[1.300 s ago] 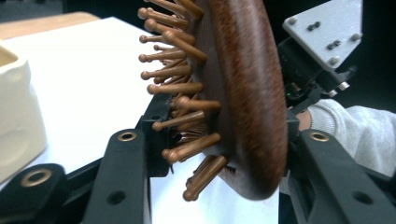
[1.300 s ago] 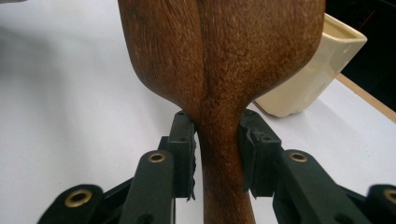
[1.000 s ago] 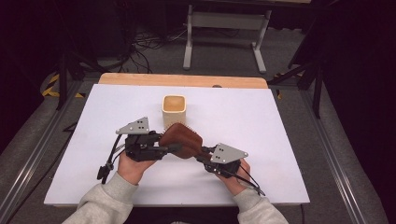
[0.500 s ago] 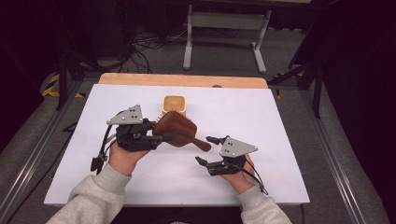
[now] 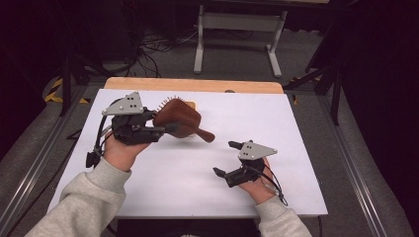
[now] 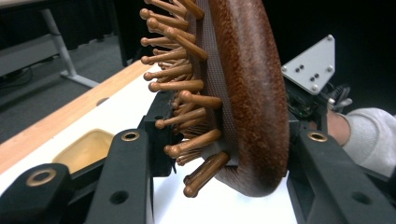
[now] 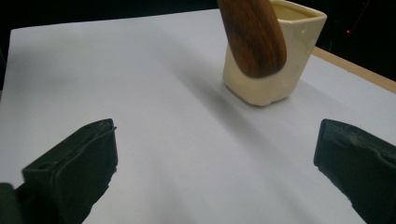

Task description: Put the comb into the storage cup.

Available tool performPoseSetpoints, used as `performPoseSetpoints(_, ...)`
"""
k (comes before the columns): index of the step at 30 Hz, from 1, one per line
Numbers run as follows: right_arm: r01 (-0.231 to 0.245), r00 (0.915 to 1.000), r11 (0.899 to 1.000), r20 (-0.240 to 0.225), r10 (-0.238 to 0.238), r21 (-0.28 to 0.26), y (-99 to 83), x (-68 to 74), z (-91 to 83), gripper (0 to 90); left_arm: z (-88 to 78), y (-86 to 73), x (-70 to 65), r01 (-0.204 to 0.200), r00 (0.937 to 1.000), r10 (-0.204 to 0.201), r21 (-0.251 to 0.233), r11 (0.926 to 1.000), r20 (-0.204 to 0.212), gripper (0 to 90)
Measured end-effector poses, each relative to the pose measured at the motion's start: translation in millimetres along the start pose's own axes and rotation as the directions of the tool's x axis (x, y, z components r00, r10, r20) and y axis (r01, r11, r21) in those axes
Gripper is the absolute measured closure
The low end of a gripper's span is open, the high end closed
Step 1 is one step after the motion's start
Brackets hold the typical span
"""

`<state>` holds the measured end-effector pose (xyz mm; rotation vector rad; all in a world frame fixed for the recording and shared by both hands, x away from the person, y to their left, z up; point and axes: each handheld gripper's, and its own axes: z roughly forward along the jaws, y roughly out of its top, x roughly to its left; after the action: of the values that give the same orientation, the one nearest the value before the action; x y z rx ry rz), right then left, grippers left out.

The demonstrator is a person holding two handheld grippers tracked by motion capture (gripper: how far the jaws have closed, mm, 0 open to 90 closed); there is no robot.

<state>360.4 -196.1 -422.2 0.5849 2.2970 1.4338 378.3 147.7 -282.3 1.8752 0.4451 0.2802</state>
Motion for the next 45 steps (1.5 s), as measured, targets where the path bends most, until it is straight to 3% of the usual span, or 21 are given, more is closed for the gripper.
performPoseSetpoints(11, -0.030, 0.9995, 1.000, 0.000, 0.030, 0.004, -4.5, -6.8, -3.1, 0.1, -1.5, 14.0, 6.9, -0.018, 0.9977, 0.019, 0.011, 0.9998, -0.065, 56.9)
performPoseSetpoints(13, -0.035, 0.9994, 0.999, -0.004, 0.035, 0.003, -4.7, -7.0, -2.8, 0.1, -2.7, 16.4, 9.3, -0.014, 0.9953, 0.014, 0.003, 0.9999, -0.095, 56.8)
performPoseSetpoints(21, -0.036, 0.9993, 0.999, -0.013, 0.036, 0.010, -5.4, -7.3, -1.6, 0.1, -5.6, 22.9, 16.2, -0.010, 0.9881, 0.010, -0.004, 0.9999, -0.153, 56.7)
performPoseSetpoints(31, -0.039, 0.9990, 0.999, -0.021, 0.039, 0.013, -5.7, -7.0, -0.8, 0.1, -9.3, 24.8, 26.0, 0.012, 0.9785, -0.019, -0.033, 0.9994, -0.205, 56.5)
performPoseSetpoints(38, -0.039, 0.9989, 0.999, -0.027, 0.039, 0.017, -6.0, -6.9, -0.1, 0.1, -8.7, 24.0, 31.2, 0.020, 0.9666, -0.028, -0.034, 0.9992, -0.255, 56.4)
performPoseSetpoints(39, -0.038, 0.9988, 0.999, -0.029, 0.039, 0.017, -6.0, -6.9, 0.0, 0.1, -8.2, 23.7, 32.0, 0.022, 0.9612, -0.030, -0.032, 0.9993, -0.274, 56.5)
performPoseSetpoints(43, -0.040, 0.9988, 0.999, -0.028, 0.040, 0.015, -6.0, -7.1, -0.4, 0.1, -7.8, 22.9, 33.8, 0.020, 0.9560, -0.027, -0.027, 0.9994, -0.292, 56.4)
performPoseSetpoints(45, -0.040, 0.9988, 0.999, -0.028, 0.041, 0.016, -6.1, -7.0, -0.3, 0.1, -7.2, 22.5, 34.6, 0.014, 0.9502, -0.020, -0.020, 0.9997, -0.311, 56.4)
